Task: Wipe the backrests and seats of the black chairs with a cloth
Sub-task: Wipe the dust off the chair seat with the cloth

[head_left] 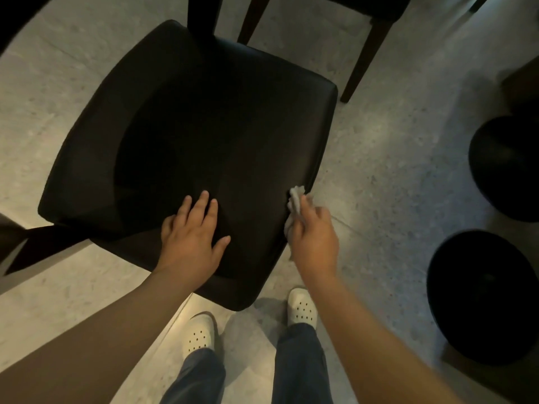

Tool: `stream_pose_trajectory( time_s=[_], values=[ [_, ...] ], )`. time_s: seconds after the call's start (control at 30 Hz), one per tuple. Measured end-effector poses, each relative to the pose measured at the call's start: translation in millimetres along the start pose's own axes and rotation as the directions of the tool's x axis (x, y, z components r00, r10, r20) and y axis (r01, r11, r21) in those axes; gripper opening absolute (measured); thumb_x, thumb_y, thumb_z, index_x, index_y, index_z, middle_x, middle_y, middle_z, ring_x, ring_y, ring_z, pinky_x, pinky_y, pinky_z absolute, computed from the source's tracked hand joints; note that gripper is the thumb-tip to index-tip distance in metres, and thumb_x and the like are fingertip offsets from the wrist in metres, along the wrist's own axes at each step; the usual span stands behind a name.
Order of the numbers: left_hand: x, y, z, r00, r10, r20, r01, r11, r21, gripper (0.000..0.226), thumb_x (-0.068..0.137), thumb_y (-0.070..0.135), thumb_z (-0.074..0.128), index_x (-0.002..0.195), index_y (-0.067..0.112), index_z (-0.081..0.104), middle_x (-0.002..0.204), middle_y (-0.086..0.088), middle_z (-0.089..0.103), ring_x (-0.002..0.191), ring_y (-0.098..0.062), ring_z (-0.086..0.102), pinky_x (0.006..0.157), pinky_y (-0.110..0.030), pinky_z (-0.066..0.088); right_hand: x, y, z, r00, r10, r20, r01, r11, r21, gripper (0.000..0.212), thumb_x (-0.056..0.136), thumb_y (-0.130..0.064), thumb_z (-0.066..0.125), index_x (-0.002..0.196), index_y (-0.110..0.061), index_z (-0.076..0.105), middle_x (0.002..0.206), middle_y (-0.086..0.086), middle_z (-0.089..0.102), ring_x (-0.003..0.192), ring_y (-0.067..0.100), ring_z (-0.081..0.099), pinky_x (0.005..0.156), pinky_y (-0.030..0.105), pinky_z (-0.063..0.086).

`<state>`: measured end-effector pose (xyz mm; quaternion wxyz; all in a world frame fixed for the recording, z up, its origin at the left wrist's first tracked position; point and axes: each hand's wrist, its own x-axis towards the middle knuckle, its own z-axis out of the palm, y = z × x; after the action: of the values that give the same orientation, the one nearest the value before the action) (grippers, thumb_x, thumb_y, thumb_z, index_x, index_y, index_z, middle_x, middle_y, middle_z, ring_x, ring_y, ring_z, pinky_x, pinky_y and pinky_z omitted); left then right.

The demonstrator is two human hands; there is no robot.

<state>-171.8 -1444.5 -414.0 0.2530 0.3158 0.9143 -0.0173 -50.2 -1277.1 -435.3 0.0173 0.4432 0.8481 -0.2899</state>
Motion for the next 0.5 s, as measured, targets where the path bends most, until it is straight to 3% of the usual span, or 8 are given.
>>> stream_pose_trajectory(
  time_s=[0.1,0.17,0.27,0.4,0.5],
  values=[
    [0.4,0.0,-0.9,1.0,-0.007,0.001,0.007,1.0,0.0,0.072,0.099,0.052,0.037,0.156,0.023,0.004,0.164,0.0,-0.005,0.15,-0.024,-0.005,0.12,-0.047,0.011,-62.8,8.8,12.0,0.983,-0.1,0.153,0.099,0.995,0.012,0.05,0.1,-0.031,0.044,0.148,-0.035,0.032,0.114,-0.008,0.045,0.079,0.003,0.049,0.067,0.014,0.045],
    [-0.1,-0.8,-1.7,1.0,0.002,0.005,-0.002,1.0,-0.012,0.073,0.099,0.051,0.038,0.156,0.022,0.003,0.164,0.0,-0.006,0.15,-0.024,-0.006,0.12,-0.046,0.011,-91.1,11.0,13.3,0.961,-0.158,0.225,0.153,0.987,0.038,0.04,0.099,-0.033,0.045,0.139,-0.034,0.048,0.105,-0.013,0.049,0.075,0.001,0.047,0.062,0.011,0.039],
    [-5.7,-2.8,-0.2,1.0,0.031,0.003,-0.031,0.998,-0.052,0.078,0.098,0.052,0.039,0.156,0.02,-0.003,0.163,0.0,-0.01,0.15,-0.025,-0.011,0.121,-0.047,0.005,-84.3,7.9,-0.2,0.983,-0.099,0.152,0.086,0.992,0.091,0.027,0.099,-0.033,0.045,0.119,-0.031,0.063,0.094,-0.013,0.051,0.076,0.0,0.047,0.064,0.013,0.038],
    [-29.6,-9.4,8.7,0.997,0.073,0.001,-0.073,0.996,-0.057,0.078,0.097,0.05,0.042,0.156,0.019,0.0,0.164,-0.002,-0.009,0.149,-0.028,-0.012,0.12,-0.049,0.0,-20.4,-0.7,-18.0,0.999,0.027,-0.035,-0.023,0.992,0.124,0.034,0.101,-0.031,0.044,0.134,-0.029,0.053,0.107,-0.002,0.053,0.087,0.008,0.051,0.071,0.02,0.039],
    [-49.3,-17.9,11.5,0.996,0.088,0.018,-0.087,0.993,-0.083,0.074,0.097,0.047,0.045,0.156,0.019,0.009,0.164,-0.003,-0.001,0.15,-0.028,-0.007,0.12,-0.048,0.003,-13.9,-10.8,-5.1,0.999,0.036,0.027,-0.038,0.998,0.048,0.045,0.101,-0.031,0.044,0.146,-0.032,0.039,0.122,0.0,0.047,0.095,0.01,0.051,0.078,0.023,0.043]
  ],
)
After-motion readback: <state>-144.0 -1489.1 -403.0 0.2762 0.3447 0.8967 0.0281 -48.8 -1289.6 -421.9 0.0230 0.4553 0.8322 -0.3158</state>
